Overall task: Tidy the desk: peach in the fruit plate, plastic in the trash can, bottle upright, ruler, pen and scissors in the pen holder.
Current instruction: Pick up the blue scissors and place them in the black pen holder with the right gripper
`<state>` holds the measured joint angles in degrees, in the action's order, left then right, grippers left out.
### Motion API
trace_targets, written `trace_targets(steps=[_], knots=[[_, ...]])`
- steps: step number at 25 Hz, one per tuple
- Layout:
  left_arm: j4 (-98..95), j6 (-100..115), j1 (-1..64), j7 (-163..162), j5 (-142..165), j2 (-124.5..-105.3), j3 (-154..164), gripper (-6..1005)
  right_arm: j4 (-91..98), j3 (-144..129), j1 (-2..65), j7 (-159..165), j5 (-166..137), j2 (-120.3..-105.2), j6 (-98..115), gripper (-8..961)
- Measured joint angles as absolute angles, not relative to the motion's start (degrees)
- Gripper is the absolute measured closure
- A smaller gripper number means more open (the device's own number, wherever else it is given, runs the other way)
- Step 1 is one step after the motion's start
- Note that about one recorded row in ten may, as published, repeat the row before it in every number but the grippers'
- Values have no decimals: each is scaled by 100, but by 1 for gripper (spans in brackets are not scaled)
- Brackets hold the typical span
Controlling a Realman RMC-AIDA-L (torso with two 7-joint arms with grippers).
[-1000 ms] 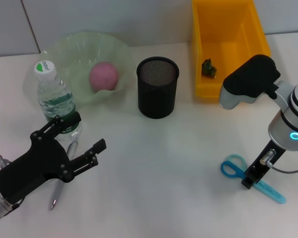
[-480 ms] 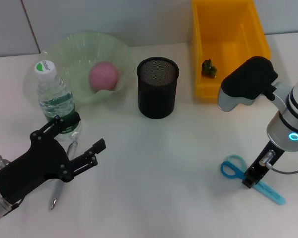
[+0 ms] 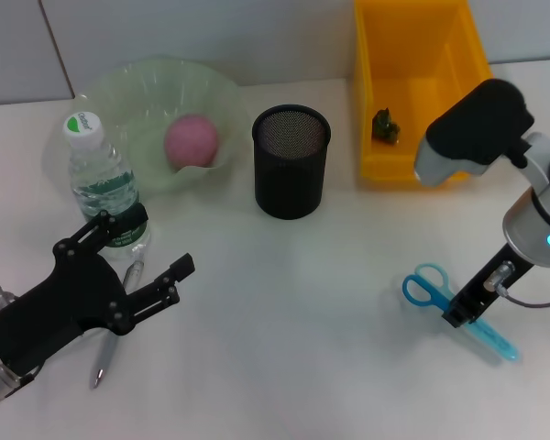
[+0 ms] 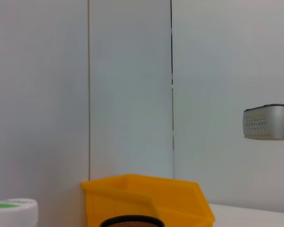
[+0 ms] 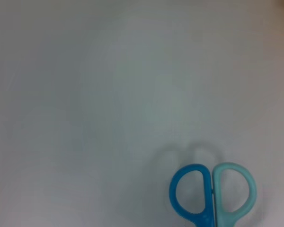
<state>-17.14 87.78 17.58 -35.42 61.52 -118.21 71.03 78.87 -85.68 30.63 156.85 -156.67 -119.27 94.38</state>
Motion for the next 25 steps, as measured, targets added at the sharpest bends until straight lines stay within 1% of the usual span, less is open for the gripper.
trace_targets(steps=[8, 19, 25], knots=[[-1714, 8839, 1759, -3581, 6152, -11817, 7092, 197, 8607, -8031, 2695, 15426, -15171, -11931, 9501, 725], [-1723, 8825, 1817, -3616, 6155, -11817, 7134, 199, 9607, -6928, 2431, 14935, -14243, -11926, 9656, 726], [-1723, 8836, 1836, -3619, 6191, -11821, 7136, 200, 9811, -6488, 2354, 14503, -13508, -11927, 9537, 725]])
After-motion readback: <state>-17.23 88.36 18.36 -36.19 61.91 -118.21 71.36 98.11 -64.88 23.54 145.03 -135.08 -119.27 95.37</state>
